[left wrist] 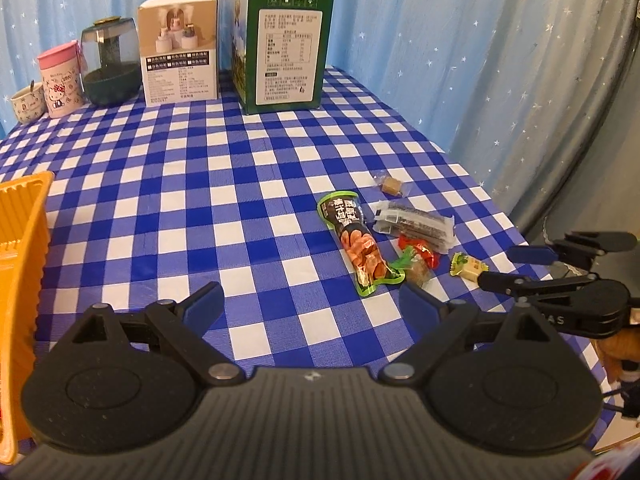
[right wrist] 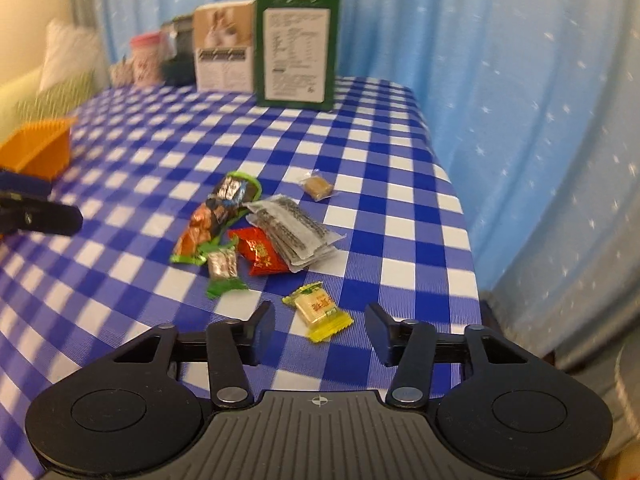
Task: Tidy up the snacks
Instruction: 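Grasp the yellow candy with the right tool while the left grasps the green tube snack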
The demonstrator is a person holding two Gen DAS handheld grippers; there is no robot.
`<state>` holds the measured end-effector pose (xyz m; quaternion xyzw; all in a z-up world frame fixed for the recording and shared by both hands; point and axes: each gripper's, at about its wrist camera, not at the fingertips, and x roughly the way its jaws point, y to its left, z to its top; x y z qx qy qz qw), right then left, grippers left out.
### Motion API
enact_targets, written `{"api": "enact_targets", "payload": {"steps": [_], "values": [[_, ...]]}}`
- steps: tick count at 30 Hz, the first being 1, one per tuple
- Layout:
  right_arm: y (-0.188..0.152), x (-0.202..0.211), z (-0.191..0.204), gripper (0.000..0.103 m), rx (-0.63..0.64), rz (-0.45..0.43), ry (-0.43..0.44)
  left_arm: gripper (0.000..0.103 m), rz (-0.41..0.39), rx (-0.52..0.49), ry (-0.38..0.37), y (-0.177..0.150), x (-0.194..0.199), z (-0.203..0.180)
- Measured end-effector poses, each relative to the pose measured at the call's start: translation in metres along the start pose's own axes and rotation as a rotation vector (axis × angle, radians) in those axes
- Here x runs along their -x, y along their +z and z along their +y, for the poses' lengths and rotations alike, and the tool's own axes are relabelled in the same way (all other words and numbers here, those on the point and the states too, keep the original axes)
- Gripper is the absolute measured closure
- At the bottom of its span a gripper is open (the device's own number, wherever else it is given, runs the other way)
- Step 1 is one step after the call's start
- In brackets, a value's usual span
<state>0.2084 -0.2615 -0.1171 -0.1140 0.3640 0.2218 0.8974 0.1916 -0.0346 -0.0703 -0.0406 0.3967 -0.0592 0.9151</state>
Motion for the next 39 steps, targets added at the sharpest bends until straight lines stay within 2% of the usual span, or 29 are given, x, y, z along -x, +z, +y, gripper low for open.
{"api": "enact_targets", "payload": {"steps": [9, 12, 14, 18, 21, 25, 29, 36, 39], "values": [[-0.001, -0.033, -0.008, 0.066, 0.093, 0.027, 0.031, 0.01, 0.01, -0.002, -0.008, 0.003, -0.016, -0.004], [0.001, -0.034, -0.011, 0.07, 0.063, 0.023, 0.05, 0.01, 0.011, -0.001, -0.007, 0.004, -0.019, -0.005], [0.002, -0.035, -0.012, 0.079, 0.023, 0.024, 0.063, 0.01, 0.011, 0.003, -0.008, 0.005, -0.021, -0.004], [0.003, -0.031, -0.006, 0.081, -0.047, 0.03, 0.048, 0.01, 0.007, 0.013, -0.01, 0.007, -0.03, -0.006], [0.006, -0.022, -0.003, 0.081, -0.127, 0.002, 0.024, 0.012, 0.001, 0.019, -0.018, 0.01, -0.04, -0.009], [0.012, -0.01, 0.001, 0.081, -0.221, -0.033, -0.01, 0.024, 0.008, 0.038, -0.031, 0.016, -0.058, -0.013], [0.015, -0.003, 0.001, 0.081, -0.331, -0.058, -0.048, 0.03, -0.004, 0.043, -0.04, 0.023, -0.075, -0.019], [0.014, -0.004, -0.002, 0.081, -0.399, -0.056, -0.077, 0.057, 0.015, 0.015, -0.032, 0.028, -0.101, -0.03], [0.013, -0.003, -0.001, 0.081, -0.402, -0.054, -0.083, 0.062, 0.022, 0.024, -0.037, 0.027, -0.107, -0.031]]}}
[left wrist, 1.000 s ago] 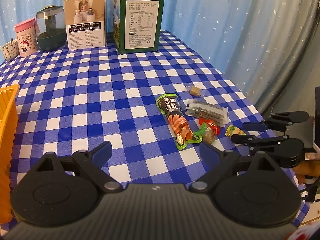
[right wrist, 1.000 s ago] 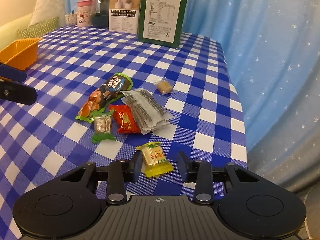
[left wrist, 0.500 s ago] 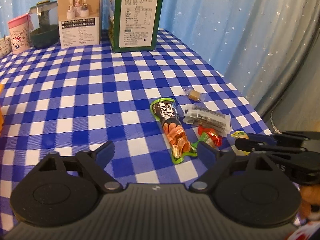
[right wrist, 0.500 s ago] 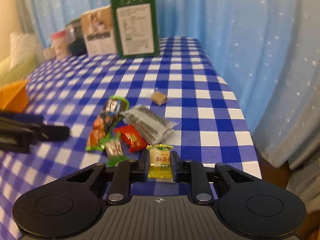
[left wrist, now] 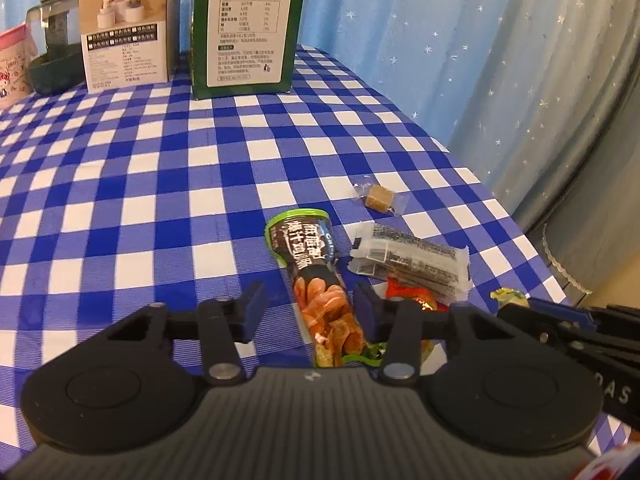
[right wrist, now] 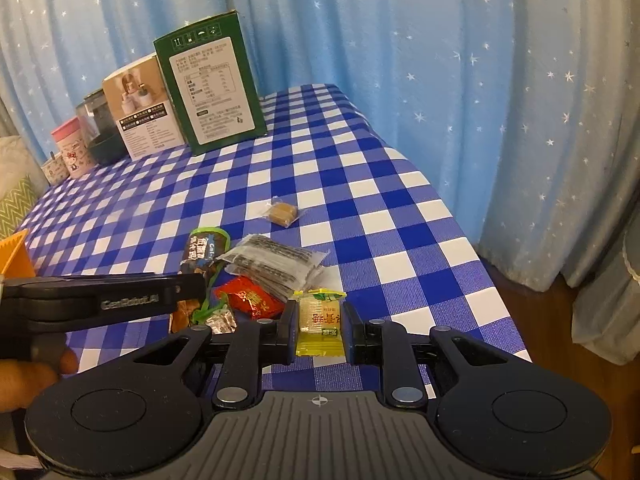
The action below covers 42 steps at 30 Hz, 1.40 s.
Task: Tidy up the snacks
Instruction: 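Grasp the yellow candy with the right tool while the left grasps the green tube snack, then carry the yellow candy and green tube snack over the orange tray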
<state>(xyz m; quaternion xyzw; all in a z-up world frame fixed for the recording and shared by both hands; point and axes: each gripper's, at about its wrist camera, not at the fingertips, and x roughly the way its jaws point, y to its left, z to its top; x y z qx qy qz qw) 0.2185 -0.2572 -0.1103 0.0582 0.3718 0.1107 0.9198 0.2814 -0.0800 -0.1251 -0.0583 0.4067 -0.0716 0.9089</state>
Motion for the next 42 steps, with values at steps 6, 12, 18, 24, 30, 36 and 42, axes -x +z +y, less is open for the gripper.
{"api": "enact_targets", "payload": {"steps": [6, 12, 18, 24, 30, 36, 42], "values": [[-0.004, 0.002, 0.003, 0.081, -0.036, 0.011, 0.007, 0.076, 0.003, -0.047, 0.002, -0.006, 0.006, 0.0], [-0.008, 0.006, 0.015, 0.081, -0.055, 0.019, 0.047, 0.076, 0.007, -0.135, 0.04, -0.037, 0.051, 0.018], [-0.021, 0.01, 0.039, 0.081, -0.061, 0.041, 0.091, 0.076, 0.016, -0.151, 0.08, -0.075, 0.088, 0.04], [-0.032, 0.012, 0.055, 0.081, -0.062, 0.066, 0.106, 0.072, 0.01, -0.16, 0.101, -0.081, 0.088, 0.043], [-0.035, 0.016, 0.055, 0.081, -0.067, 0.073, 0.095, 0.072, 0.007, -0.179, 0.097, -0.076, 0.077, 0.041], [-0.033, 0.022, 0.056, 0.081, -0.062, 0.069, 0.088, 0.077, 0.012, -0.18, 0.096, -0.076, 0.084, 0.04], [-0.028, 0.038, 0.067, 0.081, -0.04, 0.043, 0.092, 0.077, 0.004, -0.124, 0.098, -0.079, 0.112, 0.047]]}}
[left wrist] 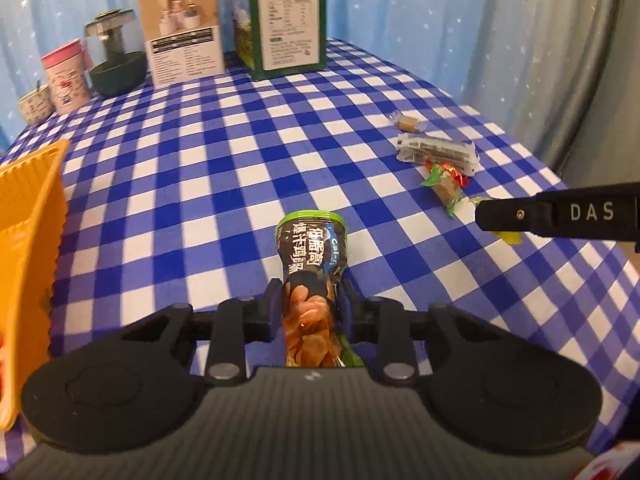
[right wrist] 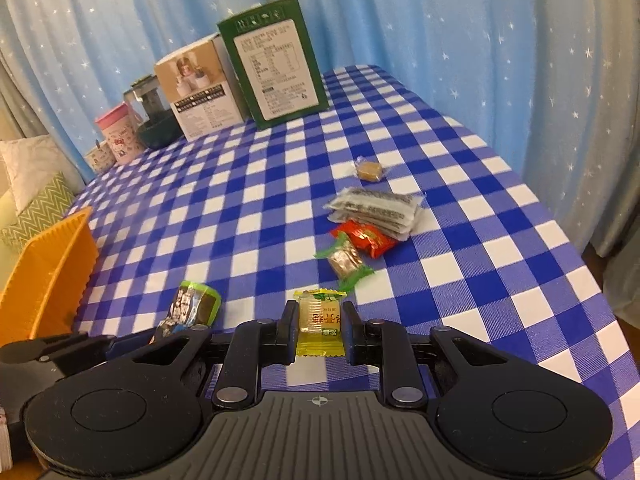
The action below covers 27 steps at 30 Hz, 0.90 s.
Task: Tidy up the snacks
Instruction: 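Carry the yellow candy and green tube snack over the orange tray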
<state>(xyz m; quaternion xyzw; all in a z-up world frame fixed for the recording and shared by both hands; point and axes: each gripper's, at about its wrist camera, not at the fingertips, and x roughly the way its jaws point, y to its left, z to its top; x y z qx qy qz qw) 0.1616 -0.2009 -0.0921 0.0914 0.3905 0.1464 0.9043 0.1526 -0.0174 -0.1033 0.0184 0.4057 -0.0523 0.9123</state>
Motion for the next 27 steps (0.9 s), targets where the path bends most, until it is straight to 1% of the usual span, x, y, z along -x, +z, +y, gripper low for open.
{"api": "enact_targets", "payload": {"steps": [6, 11, 18, 24, 27], "values": [[-0.001, 0.021, 0.028, 0.081, 0.044, -0.019, 0.024, 0.077, -0.029, 0.075, 0.023, 0.0, 0.044, 0.019], [-0.007, 0.038, 0.061, 0.081, 0.08, -0.026, 0.065, 0.077, -0.056, 0.121, 0.062, -0.003, 0.083, 0.042], [-0.02, 0.055, 0.116, 0.081, 0.147, -0.027, 0.131, 0.077, -0.1, 0.185, 0.129, -0.012, 0.136, 0.081], [-0.03, 0.063, 0.166, 0.081, 0.212, -0.029, 0.191, 0.077, -0.133, 0.235, 0.182, -0.024, 0.174, 0.116], [-0.034, 0.065, 0.189, 0.081, 0.247, -0.026, 0.216, 0.077, -0.135, 0.254, 0.203, -0.032, 0.189, 0.132]]}}
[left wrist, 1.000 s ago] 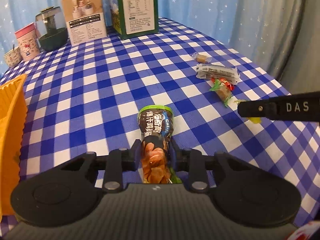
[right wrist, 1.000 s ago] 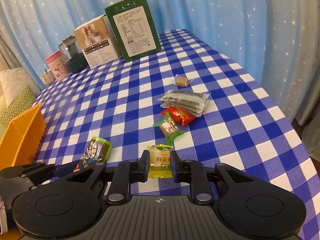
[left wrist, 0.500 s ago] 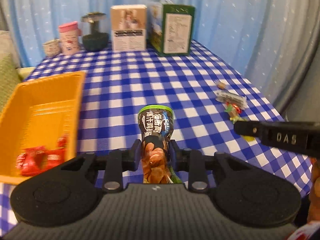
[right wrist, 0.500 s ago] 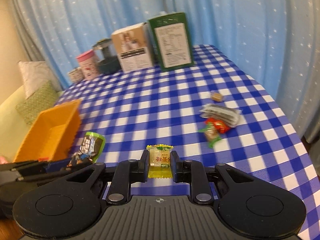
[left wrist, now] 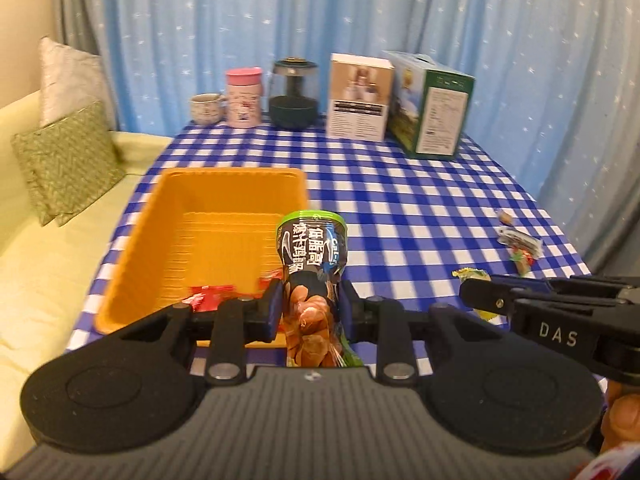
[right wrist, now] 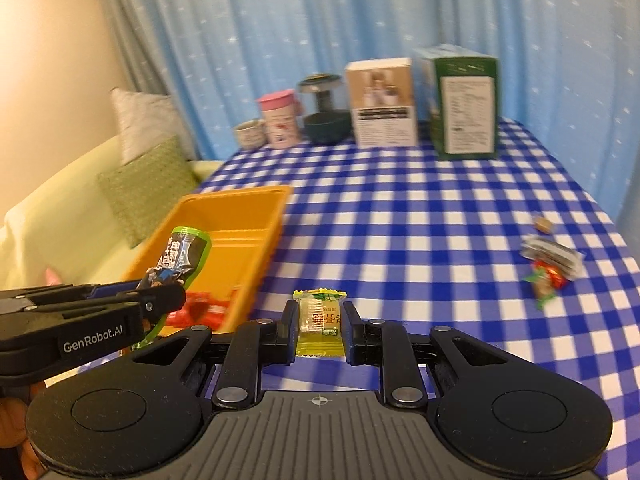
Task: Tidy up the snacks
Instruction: 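Carry the yellow candy and green tube snack over the orange tray, then open both tools to drop the snacks into the tray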
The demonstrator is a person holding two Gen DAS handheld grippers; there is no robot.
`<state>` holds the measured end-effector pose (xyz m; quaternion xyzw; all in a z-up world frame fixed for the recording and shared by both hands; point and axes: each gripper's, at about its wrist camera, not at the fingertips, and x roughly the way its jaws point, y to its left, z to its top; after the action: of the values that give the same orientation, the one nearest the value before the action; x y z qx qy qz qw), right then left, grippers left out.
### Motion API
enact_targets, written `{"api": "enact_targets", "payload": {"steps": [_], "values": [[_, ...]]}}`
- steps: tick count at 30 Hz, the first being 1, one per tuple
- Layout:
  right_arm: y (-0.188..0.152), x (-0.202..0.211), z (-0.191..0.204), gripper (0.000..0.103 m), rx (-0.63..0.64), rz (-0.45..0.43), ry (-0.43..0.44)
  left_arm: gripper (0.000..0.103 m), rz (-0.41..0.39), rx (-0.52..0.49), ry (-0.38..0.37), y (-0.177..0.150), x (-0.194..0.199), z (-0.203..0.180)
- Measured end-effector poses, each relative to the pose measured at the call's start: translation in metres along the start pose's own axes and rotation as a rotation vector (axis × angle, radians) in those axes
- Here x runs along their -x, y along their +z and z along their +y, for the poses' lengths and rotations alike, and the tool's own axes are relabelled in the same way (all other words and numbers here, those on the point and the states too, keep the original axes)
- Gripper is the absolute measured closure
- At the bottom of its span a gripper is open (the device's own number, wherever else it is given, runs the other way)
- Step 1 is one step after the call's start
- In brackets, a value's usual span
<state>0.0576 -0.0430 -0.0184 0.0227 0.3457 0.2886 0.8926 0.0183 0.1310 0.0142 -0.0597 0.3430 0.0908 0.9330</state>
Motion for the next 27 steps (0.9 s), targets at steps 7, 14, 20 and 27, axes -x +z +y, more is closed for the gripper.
{"api": "enact_targets", "payload": {"steps": [7, 14, 20, 27], "values": [[0.005, -0.008, 0.042, 0.081, 0.071, 0.003, 0.041, 0.077, -0.011, 0.041, 0.033, -0.001, 0.016, 0.038], [0.011, -0.021, 0.073, 0.081, 0.13, 0.012, 0.068, 0.077, -0.012, 0.074, 0.052, 0.0, 0.02, 0.065], [0.017, -0.039, 0.091, 0.081, 0.161, 0.025, 0.083, 0.077, -0.008, 0.084, 0.061, 0.006, 0.014, 0.084], [0.024, -0.066, 0.102, 0.081, 0.177, 0.044, 0.095, 0.077, 0.008, 0.087, 0.063, 0.014, -0.005, 0.102]]}}
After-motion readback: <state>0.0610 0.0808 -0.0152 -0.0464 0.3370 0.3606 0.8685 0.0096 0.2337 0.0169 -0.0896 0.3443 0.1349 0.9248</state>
